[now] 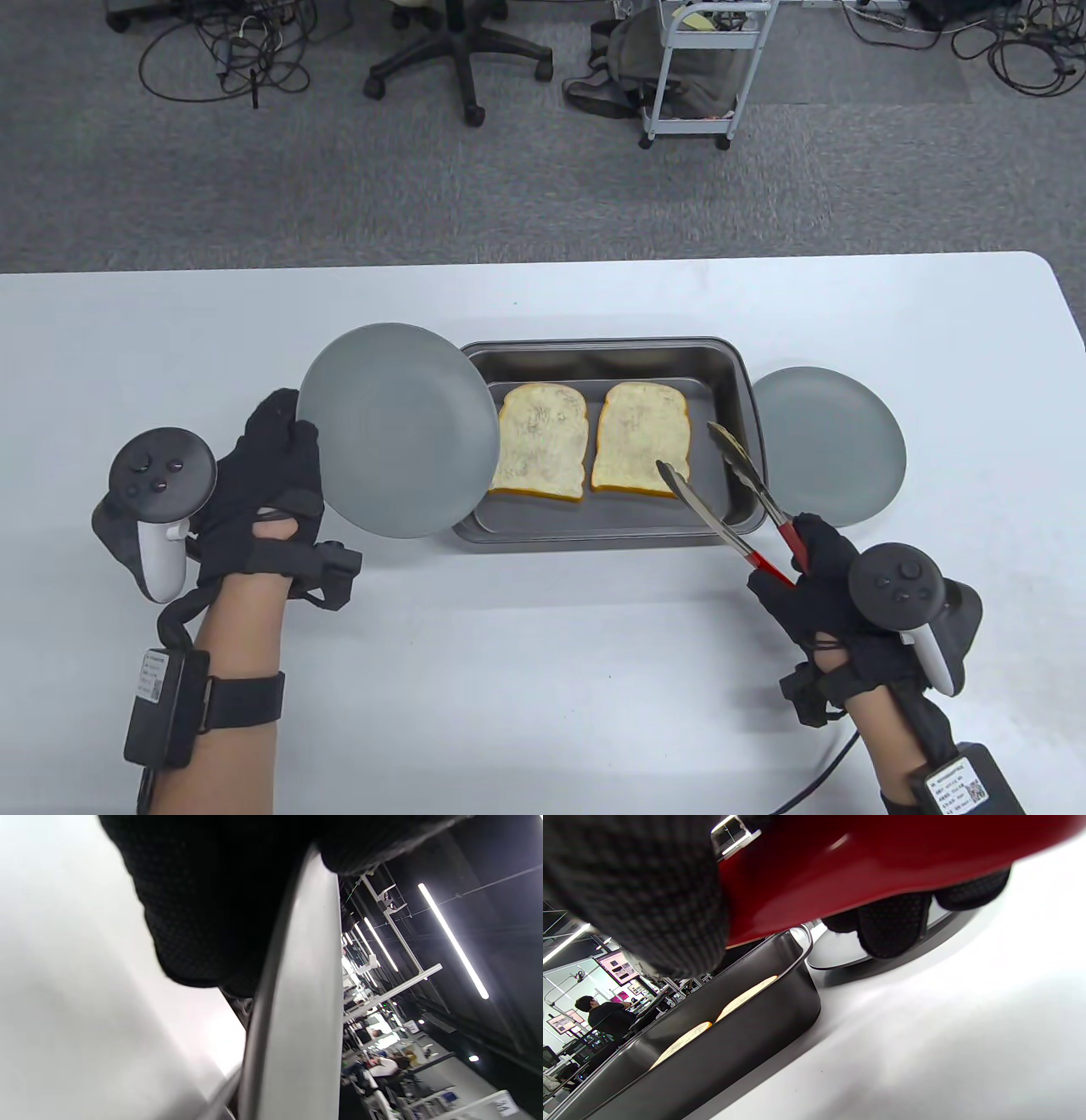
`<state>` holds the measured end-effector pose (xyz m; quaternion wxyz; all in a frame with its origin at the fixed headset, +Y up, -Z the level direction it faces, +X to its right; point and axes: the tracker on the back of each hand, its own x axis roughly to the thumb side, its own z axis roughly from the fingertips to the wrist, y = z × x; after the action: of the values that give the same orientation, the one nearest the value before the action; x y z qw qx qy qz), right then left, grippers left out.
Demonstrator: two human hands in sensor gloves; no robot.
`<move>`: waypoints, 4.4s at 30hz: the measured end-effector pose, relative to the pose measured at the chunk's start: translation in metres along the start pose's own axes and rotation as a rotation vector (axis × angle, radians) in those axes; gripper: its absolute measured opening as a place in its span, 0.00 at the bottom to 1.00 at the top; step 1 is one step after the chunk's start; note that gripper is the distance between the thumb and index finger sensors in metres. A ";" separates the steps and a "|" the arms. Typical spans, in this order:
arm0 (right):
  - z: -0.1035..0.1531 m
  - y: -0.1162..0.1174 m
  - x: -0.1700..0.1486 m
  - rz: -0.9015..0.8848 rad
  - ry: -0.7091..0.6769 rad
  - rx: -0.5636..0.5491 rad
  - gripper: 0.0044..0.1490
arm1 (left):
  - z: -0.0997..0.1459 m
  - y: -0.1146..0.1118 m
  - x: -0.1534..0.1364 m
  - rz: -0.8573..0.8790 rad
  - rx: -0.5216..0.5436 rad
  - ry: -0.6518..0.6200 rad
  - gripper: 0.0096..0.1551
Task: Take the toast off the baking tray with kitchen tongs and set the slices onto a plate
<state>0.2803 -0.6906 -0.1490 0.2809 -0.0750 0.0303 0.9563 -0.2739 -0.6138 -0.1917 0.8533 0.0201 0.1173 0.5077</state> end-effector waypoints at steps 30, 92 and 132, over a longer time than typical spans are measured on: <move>0.002 0.005 -0.002 -0.014 0.007 0.012 0.57 | 0.050 -0.090 -0.093 0.456 -0.158 0.084 0.32; -0.090 -0.028 0.026 0.058 0.269 0.151 0.36 | 0.046 -0.090 -0.091 0.488 -0.197 0.073 0.33; 0.004 -0.020 0.123 0.038 -0.187 0.218 0.39 | 0.048 -0.102 -0.089 0.487 -0.244 0.091 0.33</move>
<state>0.1882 -0.6080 -0.1656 0.2710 0.0461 0.1092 0.9553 -0.2165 -0.7367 -0.1451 0.6962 -0.0781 0.0849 0.7086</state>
